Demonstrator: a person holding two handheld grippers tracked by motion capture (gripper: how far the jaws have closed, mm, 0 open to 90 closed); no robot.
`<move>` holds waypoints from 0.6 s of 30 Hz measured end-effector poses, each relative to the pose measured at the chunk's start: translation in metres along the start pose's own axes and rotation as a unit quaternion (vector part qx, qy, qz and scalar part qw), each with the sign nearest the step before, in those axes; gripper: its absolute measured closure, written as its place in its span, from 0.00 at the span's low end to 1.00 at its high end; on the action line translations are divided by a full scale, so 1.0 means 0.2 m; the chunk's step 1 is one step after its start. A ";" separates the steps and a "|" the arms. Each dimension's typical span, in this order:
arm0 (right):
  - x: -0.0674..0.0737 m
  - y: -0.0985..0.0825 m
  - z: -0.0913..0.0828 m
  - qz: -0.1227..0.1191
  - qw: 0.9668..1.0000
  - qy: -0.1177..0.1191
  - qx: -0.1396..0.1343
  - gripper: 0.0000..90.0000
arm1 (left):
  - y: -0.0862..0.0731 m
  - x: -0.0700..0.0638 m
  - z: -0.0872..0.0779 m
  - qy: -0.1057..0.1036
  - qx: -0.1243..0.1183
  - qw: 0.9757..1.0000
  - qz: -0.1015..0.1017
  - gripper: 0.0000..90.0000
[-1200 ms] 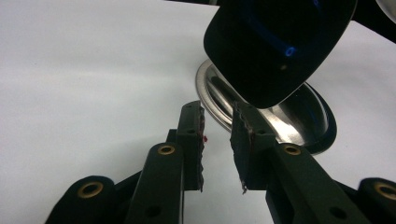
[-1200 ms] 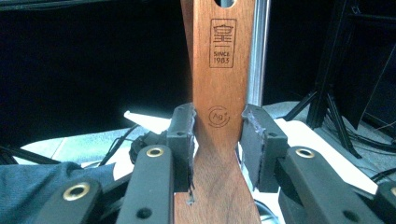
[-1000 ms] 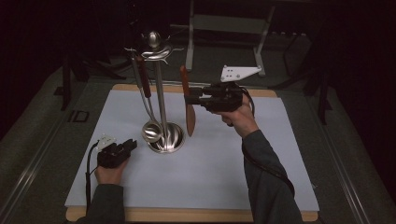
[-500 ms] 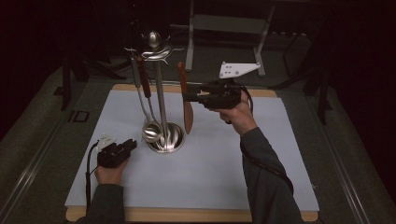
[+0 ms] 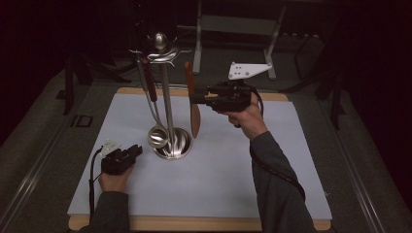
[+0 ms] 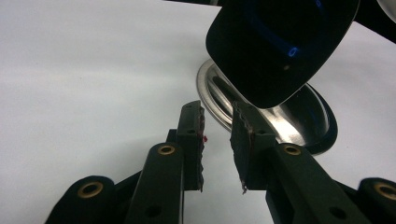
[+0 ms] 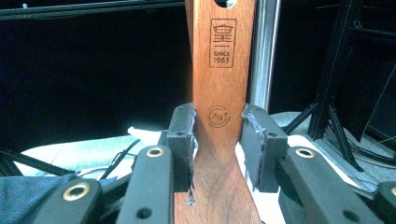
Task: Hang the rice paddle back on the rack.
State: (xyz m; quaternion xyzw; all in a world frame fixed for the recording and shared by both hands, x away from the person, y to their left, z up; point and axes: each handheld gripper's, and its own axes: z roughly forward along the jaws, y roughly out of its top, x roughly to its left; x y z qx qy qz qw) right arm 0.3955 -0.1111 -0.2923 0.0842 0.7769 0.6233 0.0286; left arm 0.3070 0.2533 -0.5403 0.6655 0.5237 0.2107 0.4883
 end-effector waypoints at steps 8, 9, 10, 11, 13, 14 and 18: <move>0.01 0.01 0.02 0.002 1.000 0.001 -0.001 0.74 | 0.00 0.00 0.00 -0.001 -0.001 1.000 0.000 0.82; 0.01 0.01 0.02 0.001 1.000 0.000 0.000 0.74 | 0.00 0.00 0.00 -0.001 -0.001 1.000 0.000 0.82; 0.00 0.01 0.02 0.001 1.000 0.001 -0.001 0.74 | 0.00 0.00 0.00 -0.002 -0.001 1.000 -0.001 0.82; 0.01 0.01 0.02 0.001 1.000 0.001 -0.001 0.74 | 0.00 0.00 0.00 -0.002 -0.001 1.000 -0.001 0.82; 0.01 0.01 0.03 0.001 1.000 0.000 -0.002 0.74 | 0.00 0.00 0.00 -0.001 -0.001 1.000 0.000 0.82; 0.01 0.01 0.03 0.001 1.000 0.000 -0.002 0.74 | 0.00 0.00 0.00 -0.002 -0.001 1.000 0.000 0.82; 0.01 0.02 0.03 0.003 1.000 -0.001 -0.003 0.74 | 0.00 0.00 0.00 -0.002 -0.002 1.000 0.000 0.82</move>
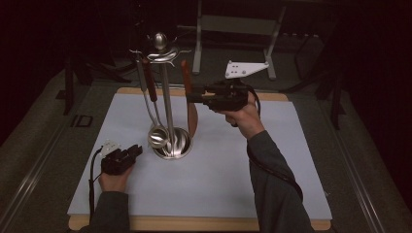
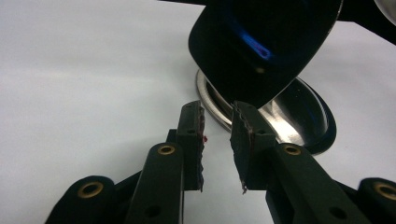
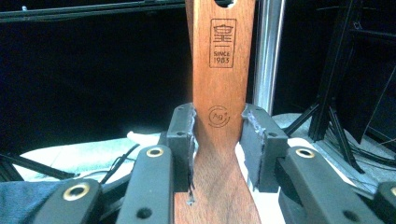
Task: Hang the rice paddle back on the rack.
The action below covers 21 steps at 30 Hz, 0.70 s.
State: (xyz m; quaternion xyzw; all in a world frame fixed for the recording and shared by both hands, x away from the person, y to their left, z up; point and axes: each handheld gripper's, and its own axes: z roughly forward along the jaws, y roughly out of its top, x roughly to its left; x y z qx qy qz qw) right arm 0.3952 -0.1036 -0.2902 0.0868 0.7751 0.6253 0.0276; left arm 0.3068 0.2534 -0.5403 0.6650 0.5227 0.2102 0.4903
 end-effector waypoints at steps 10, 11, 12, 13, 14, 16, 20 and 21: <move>0.01 0.02 0.02 -0.004 1.000 0.004 -0.002 0.74 | 0.00 0.00 0.00 0.000 0.000 1.000 -0.001 0.82; 0.01 0.02 0.02 -0.004 1.000 0.003 -0.002 0.74 | 0.00 0.00 0.00 -0.001 0.000 1.000 -0.001 0.82; 0.01 0.02 0.02 -0.003 1.000 0.004 -0.002 0.74 | 0.00 0.00 0.00 0.000 0.000 1.000 -0.001 0.82; 0.01 0.02 0.02 -0.003 1.000 0.004 -0.003 0.74 | 0.00 0.00 0.00 -0.001 0.000 1.000 -0.001 0.82; 0.01 0.02 0.03 -0.004 1.000 0.004 -0.002 0.74 | 0.00 0.00 0.00 -0.001 0.000 1.000 -0.001 0.82; 0.01 0.03 0.03 -0.004 1.000 0.004 -0.002 0.74 | 0.00 0.00 0.00 -0.001 0.000 1.000 -0.002 0.82; 0.01 0.03 0.04 -0.001 1.000 0.000 -0.002 0.74 | 0.00 0.00 0.00 -0.001 0.000 1.000 -0.001 0.82; 0.01 0.03 0.04 -0.001 1.000 0.000 -0.002 0.74 | 0.00 0.00 0.00 -0.001 0.000 1.000 -0.001 0.82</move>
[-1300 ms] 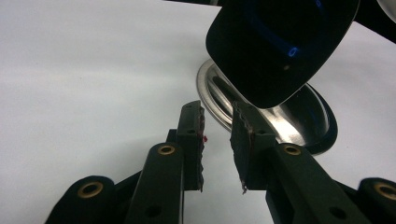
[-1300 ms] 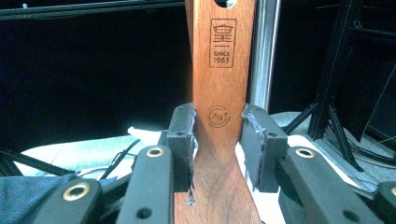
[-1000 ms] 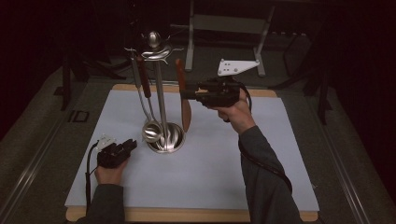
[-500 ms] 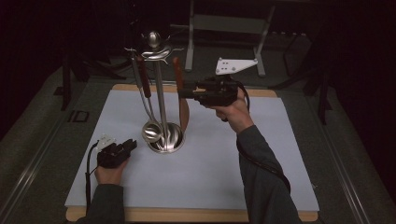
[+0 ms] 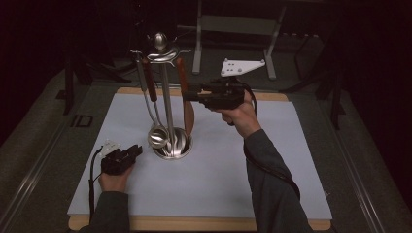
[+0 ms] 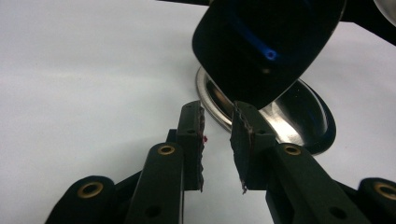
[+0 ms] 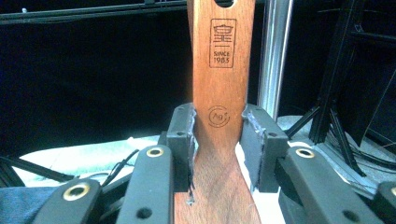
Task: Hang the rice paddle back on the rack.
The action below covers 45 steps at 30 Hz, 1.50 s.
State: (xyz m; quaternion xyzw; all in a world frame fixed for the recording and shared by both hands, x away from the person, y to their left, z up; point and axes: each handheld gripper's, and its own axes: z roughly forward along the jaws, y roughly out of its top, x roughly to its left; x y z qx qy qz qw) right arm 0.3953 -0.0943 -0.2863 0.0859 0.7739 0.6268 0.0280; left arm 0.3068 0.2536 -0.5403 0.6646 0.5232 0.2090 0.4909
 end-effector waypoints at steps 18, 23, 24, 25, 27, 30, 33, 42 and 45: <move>0.01 0.02 0.04 -0.003 1.000 -0.006 0.001 0.74 | 0.00 0.00 0.00 0.000 -0.001 1.000 -0.001 0.82; 0.02 0.02 0.05 0.000 1.000 -0.010 0.003 0.74 | 0.00 0.00 0.00 -0.001 -0.001 1.000 -0.001 0.82; 0.02 0.02 0.05 -0.001 1.000 -0.011 0.003 0.74 | 0.00 0.00 0.00 0.000 -0.001 1.000 -0.001 0.82; 0.02 0.02 0.05 -0.001 1.000 -0.012 0.003 0.74 | 0.00 0.00 0.00 -0.001 -0.001 1.000 -0.001 0.82; 0.02 0.02 0.05 -0.001 1.000 -0.013 0.003 0.74 | 0.00 0.00 0.00 -0.001 -0.001 1.000 -0.001 0.82; 0.02 0.02 0.06 -0.002 1.000 -0.013 0.004 0.74 | 0.00 0.00 0.00 -0.001 -0.001 1.000 -0.001 0.82; 0.02 0.02 0.06 -0.005 1.000 -0.020 0.007 0.74 | 0.00 0.00 0.00 -0.001 -0.001 1.000 -0.001 0.82; 0.04 0.03 0.09 -0.012 0.999 -0.042 0.018 0.74 | 0.00 0.00 0.00 -0.001 -0.001 1.000 0.000 0.82; 0.05 0.03 0.09 -0.017 0.998 -0.050 0.021 0.74 | 0.00 0.00 0.00 -0.001 -0.001 1.000 -0.001 0.82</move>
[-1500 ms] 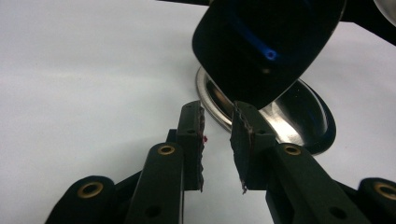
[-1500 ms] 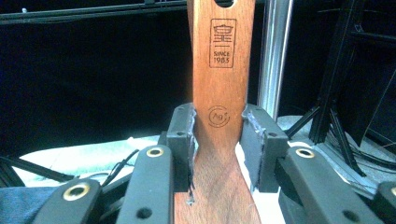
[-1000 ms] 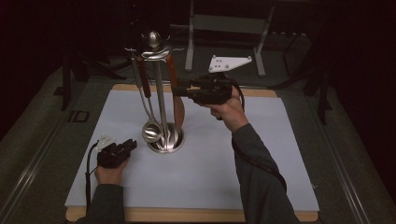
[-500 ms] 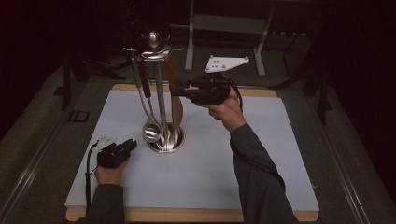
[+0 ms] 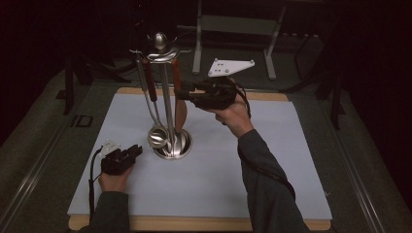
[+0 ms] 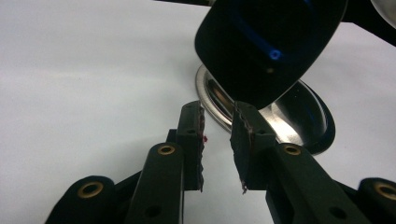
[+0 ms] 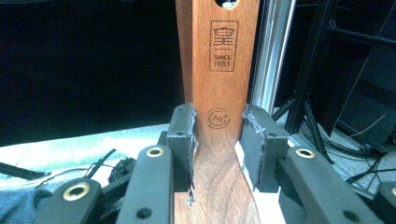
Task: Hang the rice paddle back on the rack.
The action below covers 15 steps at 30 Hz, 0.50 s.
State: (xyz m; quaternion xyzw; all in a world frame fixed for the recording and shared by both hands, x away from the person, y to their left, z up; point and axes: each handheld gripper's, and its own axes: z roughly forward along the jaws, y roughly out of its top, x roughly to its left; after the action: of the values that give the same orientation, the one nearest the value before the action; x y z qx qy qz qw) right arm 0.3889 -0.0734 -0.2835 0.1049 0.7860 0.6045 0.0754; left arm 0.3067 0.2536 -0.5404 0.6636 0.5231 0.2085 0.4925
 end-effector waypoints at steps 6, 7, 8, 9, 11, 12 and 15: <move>0.01 0.00 0.00 -0.001 1.000 -0.006 0.002 0.74 | 0.00 0.00 0.00 0.000 0.000 1.000 0.000 0.82; 0.01 0.00 0.00 -0.001 1.000 -0.006 0.002 0.74 | 0.00 0.00 0.00 0.000 0.000 1.000 0.001 0.82; 0.01 0.00 0.01 0.000 1.000 -0.007 0.002 0.74 | 0.00 0.00 0.00 0.000 0.000 1.000 0.001 0.82; 0.01 0.01 0.01 0.000 1.000 -0.008 0.004 0.74 | 0.00 0.00 0.00 0.000 0.000 1.000 0.001 0.82; 0.01 0.00 0.01 0.000 1.000 -0.008 0.005 0.74 | 0.00 0.00 0.00 0.000 0.000 1.000 0.001 0.82; 0.01 0.00 0.01 0.001 1.000 -0.007 0.005 0.74 | 0.00 0.00 0.00 0.000 0.000 1.000 0.000 0.82; 0.01 0.00 0.01 0.001 1.000 -0.007 0.004 0.74 | 0.00 0.00 0.00 0.000 0.000 1.000 0.001 0.82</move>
State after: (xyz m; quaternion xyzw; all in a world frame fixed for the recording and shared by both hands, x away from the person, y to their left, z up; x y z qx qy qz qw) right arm 0.3880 -0.0707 -0.2842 0.1105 0.7878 0.6007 0.0798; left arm 0.3066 0.2536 -0.5403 0.6640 0.5224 0.2085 0.4926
